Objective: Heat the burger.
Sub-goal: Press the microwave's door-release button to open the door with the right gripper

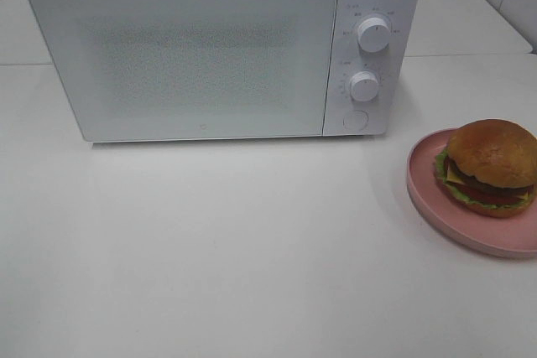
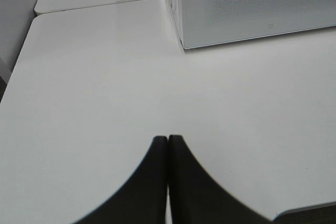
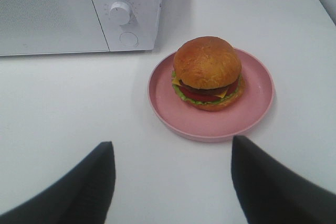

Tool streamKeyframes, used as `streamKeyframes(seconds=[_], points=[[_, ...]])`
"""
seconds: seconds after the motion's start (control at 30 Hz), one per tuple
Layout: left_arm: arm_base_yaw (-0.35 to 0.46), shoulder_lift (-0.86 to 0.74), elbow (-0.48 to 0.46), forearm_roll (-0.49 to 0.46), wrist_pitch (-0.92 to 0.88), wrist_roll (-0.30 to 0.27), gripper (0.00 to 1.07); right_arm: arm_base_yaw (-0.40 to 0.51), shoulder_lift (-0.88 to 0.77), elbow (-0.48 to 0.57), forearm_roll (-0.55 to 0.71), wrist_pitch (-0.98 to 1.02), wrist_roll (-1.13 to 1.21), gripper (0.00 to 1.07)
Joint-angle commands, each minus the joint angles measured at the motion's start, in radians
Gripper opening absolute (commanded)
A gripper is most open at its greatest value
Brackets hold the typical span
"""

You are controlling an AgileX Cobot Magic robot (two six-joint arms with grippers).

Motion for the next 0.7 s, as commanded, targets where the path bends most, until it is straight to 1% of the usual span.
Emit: streamKeyframes(seconds=[0.03, 0.1, 0.17, 0.2, 0.23, 0.27, 0.3, 0.37, 0.4, 0.43, 0.5, 0.53, 0.57, 0.6, 0.67, 0.7], points=[[0.005, -0.026, 0.003, -0.004, -0.015, -0.001, 0.0, -0.008, -0.003, 0.002, 0.004, -0.019, 0.005, 0.61], [0.005, -0.025, 0.003, -0.004, -0.015, -0.001, 0.0, -0.008, 0.074, 0.002, 0.005, -0.019, 0.005, 0.61], [0.005, -0.024, 0.003, -0.004, -0.015, -0.001, 0.0, -0.008, 0.101, 0.002, 0.005, -0.019, 0.005, 0.61], [0.005, -0.023, 0.003, -0.004, -0.015, -0.001, 0.0, -0.008, 0.164, 0.002, 0.005, -0.018, 0.005, 0.61], [0.005, -0.023, 0.003, -0.004, -0.015, -0.001, 0.0, -0.008, 0.164, 0.002, 0.005, -0.018, 0.005, 0.61], [0.005, -0.023, 0.003, -0.004, -0.015, -0.001, 0.0, -0.008, 0.226, -0.004, 0.006, -0.022, 0.005, 0.61], [0.005, -0.023, 0.003, -0.004, -0.015, -0.001, 0.0, -0.008, 0.226, -0.004, 0.006, -0.022, 0.005, 0.61], [0.005, -0.023, 0.003, -0.004, -0.015, -0.001, 0.0, -0.008, 0.317, -0.019, 0.01, -0.058, 0.003, 0.61], [0.005, -0.023, 0.003, -0.004, -0.015, -0.001, 0.0, -0.008, 0.317, -0.019, 0.01, -0.058, 0.003, 0.61], [0.005, -0.023, 0.003, -0.004, -0.015, -0.001, 0.0, -0.008, 0.377, -0.024, 0.01, -0.108, -0.004, 0.61], [0.005, -0.023, 0.003, -0.004, -0.015, -0.001, 0.0, -0.008, 0.4, -0.024, 0.01, -0.134, -0.004, 0.61], [0.005, -0.023, 0.003, -0.004, -0.015, -0.001, 0.0, -0.008, 0.455, -0.024, 0.01, -0.194, -0.004, 0.61], [0.005, -0.023, 0.003, -0.004, -0.015, -0.001, 0.0, -0.008, 0.455, -0.024, 0.01, -0.194, -0.004, 0.61], [0.005, -0.023, 0.003, -0.004, -0.015, -0.001, 0.0, -0.008, 0.501, -0.024, 0.01, -0.248, -0.004, 0.61], [0.005, -0.023, 0.003, -0.004, -0.015, -0.001, 0.0, -0.008, 0.524, -0.024, 0.01, -0.269, -0.004, 0.61], [0.005, -0.023, 0.003, -0.004, -0.015, -0.001, 0.0, -0.008, 0.564, -0.024, 0.01, -0.319, -0.004, 0.61]])
